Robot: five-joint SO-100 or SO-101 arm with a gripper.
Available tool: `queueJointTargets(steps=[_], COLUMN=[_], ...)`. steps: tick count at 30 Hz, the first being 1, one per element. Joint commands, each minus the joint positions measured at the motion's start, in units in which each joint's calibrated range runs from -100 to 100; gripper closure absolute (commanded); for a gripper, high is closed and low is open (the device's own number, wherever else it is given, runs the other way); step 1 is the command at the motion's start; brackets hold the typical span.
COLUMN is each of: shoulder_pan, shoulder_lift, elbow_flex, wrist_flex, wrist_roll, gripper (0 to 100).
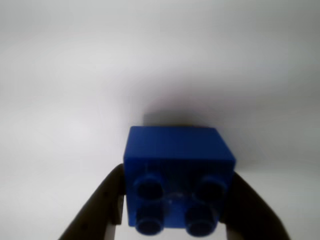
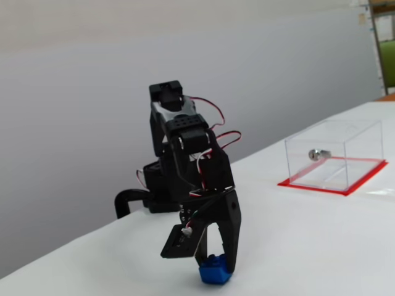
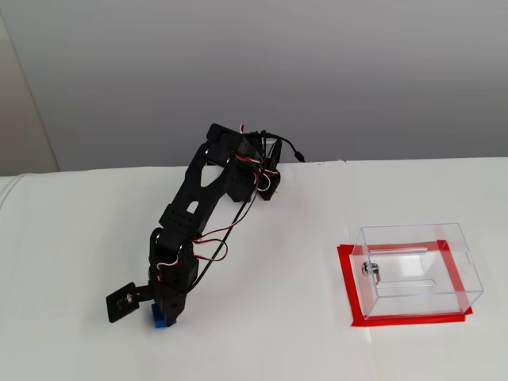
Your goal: Pick the blue lego brick and place it into the transparent box
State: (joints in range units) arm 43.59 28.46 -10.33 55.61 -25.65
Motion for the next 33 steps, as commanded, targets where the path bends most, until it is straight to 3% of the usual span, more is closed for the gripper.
queueJointTargets(steps=[1,14,33], shoulder_pan=[-0.74,-6.88,-28.17], shoulder_lift=[-5.25,-22.64,-40.12], elbow_flex=[-6.13,-7.03,-6.04], wrist_flex=[-2.35,-2.78,-1.83], wrist_roll=[1.80,10.51,12.44], gripper=[86,86,86])
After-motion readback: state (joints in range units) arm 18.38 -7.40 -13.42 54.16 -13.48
